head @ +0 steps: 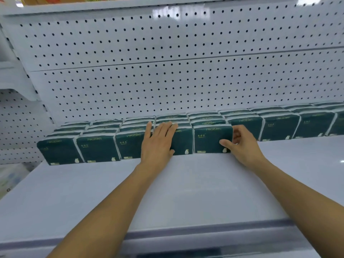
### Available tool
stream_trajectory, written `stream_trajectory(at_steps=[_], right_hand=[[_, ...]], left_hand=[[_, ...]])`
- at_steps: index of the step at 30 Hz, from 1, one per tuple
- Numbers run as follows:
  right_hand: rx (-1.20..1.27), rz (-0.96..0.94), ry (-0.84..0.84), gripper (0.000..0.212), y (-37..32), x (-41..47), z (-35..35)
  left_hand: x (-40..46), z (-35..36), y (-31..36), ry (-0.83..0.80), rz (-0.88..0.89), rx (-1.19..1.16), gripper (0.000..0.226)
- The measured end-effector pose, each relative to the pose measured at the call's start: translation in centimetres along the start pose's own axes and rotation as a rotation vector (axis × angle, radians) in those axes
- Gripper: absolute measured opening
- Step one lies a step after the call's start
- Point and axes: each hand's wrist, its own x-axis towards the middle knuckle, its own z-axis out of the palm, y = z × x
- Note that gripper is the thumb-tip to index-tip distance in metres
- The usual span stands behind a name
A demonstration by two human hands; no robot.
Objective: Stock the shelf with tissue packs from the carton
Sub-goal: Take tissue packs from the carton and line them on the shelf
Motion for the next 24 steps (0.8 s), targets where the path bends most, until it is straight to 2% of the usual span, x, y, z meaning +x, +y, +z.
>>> stream_trajectory(at_steps=[3, 13, 15, 17, 20, 24], right_hand=[[-0.028, 0.020, 0.023, 0.037, -0.1, 0.2, 0.7], [-0.089, 0.049, 0.027, 0.025, -0.9, 0.5, 1.0], [-0.039, 0.095, 0.010, 0.032, -1.0, 0.3, 0.7], [-0.058, 0.120, 0.026, 0.050, -1.0, -0.3, 0.5], [-0.169, 0.003, 0.003, 0.061, -1.7, -2.5, 0.4], [-0.314, -0.284, -0.032, 0.057, -2.8, -5.9, 0.9]], left_hand=[[-0.1, 0.1, 0.0, 0.022, 0.003, -0.015, 0.079], [0.0, -0.1, 0.0, 0.009, -0.002, -0.026, 0.078], [0.0, -0.8, 0.2, 0.001, -0.013, -0.027, 0.079], [-0.3, -1.6, 0.4, 0.022, -0.039, -0.065, 0.078], [-2.1, -2.2, 1.0, 0.155, -0.031, -0.132, 0.073], [-6.2, -2.4, 1.6, 0.253, -0.036, -0.148, 0.069]])
